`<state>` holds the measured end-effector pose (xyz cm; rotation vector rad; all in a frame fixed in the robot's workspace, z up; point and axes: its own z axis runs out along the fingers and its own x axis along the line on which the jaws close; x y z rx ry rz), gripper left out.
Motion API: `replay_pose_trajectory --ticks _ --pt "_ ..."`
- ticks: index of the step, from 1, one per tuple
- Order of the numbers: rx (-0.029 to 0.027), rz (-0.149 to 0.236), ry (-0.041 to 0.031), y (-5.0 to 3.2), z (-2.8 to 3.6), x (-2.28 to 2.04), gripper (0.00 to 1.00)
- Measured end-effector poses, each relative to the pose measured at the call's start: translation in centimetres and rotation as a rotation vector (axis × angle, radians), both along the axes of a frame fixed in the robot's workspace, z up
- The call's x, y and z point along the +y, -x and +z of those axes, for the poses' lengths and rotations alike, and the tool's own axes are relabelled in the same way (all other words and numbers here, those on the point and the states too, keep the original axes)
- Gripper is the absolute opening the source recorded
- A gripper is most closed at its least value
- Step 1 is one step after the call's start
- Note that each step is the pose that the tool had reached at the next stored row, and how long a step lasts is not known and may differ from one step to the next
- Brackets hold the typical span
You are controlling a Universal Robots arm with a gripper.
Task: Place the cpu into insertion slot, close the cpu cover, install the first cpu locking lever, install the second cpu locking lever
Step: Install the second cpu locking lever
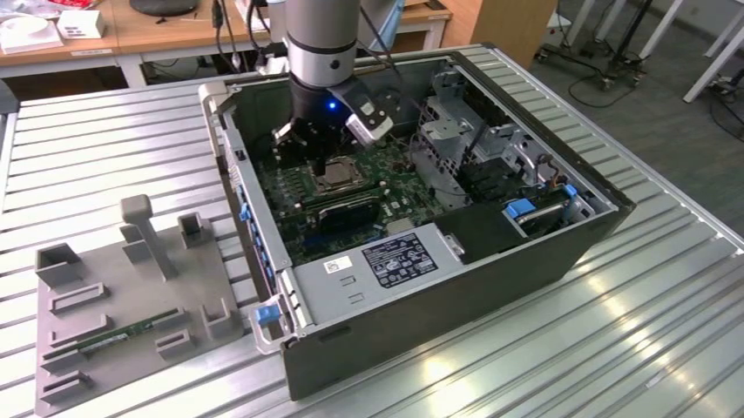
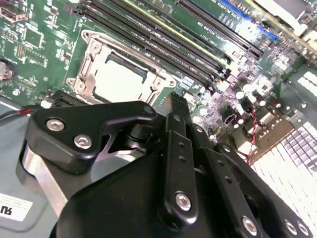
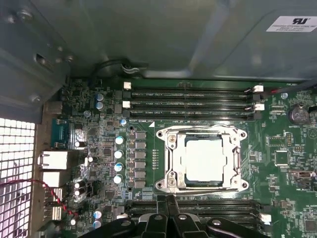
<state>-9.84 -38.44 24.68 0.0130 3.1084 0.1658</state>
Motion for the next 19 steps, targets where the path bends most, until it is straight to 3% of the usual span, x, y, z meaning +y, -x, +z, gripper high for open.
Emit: replay_pose_trajectory --ticks 4,13,16,19 --pt "0.0001 0.0 0.0002 -0.09 0.01 0.0 0.11" --pt "0.0001 0.0 0.0002 -3.42 -0.08 0.0 0.11" --pt "0.0001 0.0 0.0001 -3.95 -0.11 0.12 0.11" --pt "0.0001 0.0 0.0002 -4.36 -0.16 0.53 0.11"
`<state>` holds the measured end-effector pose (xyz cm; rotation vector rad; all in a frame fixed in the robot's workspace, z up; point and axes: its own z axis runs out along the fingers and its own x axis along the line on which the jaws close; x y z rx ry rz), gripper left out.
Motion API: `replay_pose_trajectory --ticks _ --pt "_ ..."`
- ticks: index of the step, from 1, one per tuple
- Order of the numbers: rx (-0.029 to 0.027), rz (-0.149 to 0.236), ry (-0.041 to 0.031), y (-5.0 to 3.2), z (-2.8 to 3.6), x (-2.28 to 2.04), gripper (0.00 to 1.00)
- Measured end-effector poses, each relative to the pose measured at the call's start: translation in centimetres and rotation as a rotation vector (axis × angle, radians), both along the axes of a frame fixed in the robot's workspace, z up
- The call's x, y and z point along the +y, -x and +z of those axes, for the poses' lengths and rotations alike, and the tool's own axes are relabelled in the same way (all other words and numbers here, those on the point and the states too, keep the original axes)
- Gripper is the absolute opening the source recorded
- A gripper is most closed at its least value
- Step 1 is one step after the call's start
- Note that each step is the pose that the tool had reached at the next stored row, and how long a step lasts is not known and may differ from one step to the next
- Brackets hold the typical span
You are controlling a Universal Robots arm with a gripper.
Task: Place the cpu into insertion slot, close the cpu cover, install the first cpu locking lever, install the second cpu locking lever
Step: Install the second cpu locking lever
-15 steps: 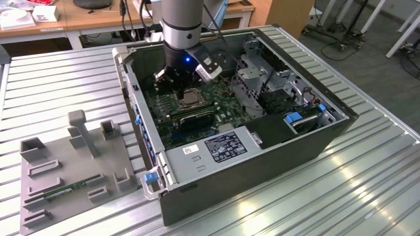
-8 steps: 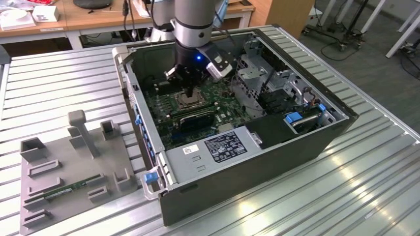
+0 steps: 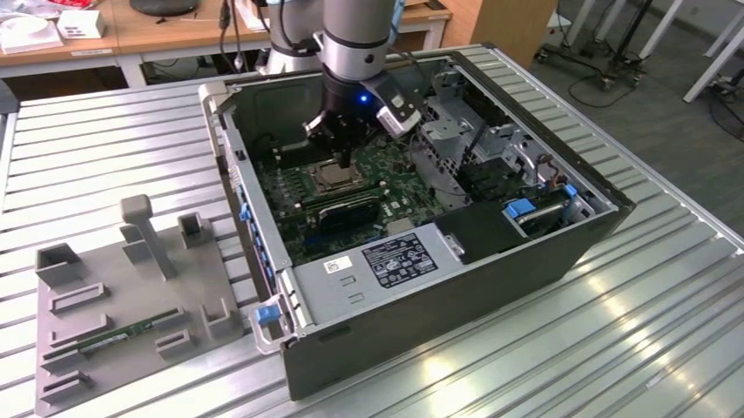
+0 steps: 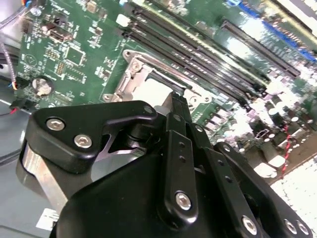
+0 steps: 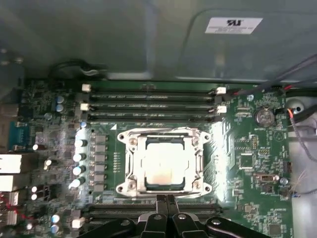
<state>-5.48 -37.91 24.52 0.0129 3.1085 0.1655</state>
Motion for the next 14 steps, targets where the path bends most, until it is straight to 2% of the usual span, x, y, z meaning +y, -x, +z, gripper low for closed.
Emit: replay_pose_trajectory --ticks 5,7,14 --pt "0.0 0.0 0.0 -0.15 -0.11 1.23 0.11" --pt "-0.0001 0.0 0.0 -0.16 -0.14 1.56 0.11" --pt "-0.0001 0.0 -0.0001 -0.14 -0.14 1.65 0.11"
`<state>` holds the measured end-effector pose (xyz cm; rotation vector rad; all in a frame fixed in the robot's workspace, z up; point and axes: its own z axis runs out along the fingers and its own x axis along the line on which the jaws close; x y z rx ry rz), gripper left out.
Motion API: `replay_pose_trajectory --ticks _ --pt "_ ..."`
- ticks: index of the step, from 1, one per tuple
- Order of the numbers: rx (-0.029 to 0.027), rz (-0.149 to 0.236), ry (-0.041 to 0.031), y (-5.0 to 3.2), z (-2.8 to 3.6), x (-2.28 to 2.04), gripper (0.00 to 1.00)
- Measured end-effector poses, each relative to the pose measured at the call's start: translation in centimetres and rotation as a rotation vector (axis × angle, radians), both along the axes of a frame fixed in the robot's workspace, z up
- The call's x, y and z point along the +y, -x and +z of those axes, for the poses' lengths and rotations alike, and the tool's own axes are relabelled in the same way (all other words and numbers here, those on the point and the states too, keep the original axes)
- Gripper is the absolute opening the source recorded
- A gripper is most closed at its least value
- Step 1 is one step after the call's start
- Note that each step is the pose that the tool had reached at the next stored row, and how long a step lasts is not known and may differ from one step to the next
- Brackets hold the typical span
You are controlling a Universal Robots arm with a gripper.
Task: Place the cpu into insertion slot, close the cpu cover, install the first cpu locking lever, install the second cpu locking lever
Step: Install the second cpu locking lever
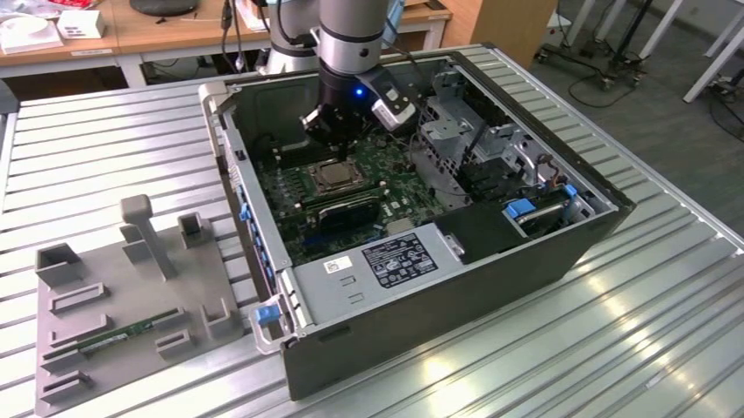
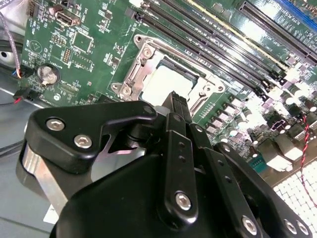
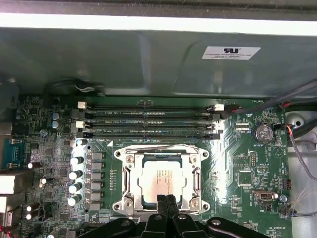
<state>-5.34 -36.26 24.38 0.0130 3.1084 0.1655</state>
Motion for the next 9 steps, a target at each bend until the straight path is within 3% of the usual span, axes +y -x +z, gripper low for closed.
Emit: replay_pose_trajectory --ticks 9 --pt "0.0 0.0 0.0 0.01 0.0 0.1 0.11"
